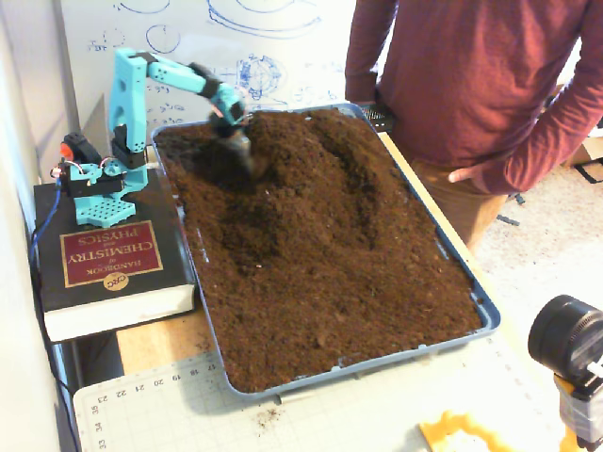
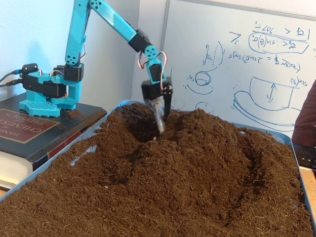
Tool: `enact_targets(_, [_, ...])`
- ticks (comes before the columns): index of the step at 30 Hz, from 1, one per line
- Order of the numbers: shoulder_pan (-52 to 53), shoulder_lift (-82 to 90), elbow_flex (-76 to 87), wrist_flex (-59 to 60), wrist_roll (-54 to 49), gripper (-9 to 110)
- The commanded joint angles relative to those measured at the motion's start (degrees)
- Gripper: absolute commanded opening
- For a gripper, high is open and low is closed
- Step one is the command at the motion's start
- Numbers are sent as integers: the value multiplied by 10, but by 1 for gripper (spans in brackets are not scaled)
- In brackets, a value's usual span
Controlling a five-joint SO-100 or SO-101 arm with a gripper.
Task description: Build a berm.
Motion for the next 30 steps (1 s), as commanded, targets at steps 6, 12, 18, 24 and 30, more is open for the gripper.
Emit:
enact_targets(6, [19, 55, 84, -11, -4, 1])
enact_targets(12, [81, 55, 150, -11, -6, 1])
enact_targets(18, [94, 121, 166, -11, -6, 1])
enact_targets(24, [127, 217, 201, -4, -5, 1])
enact_targets(30, [163, 263, 236, -4, -6, 1])
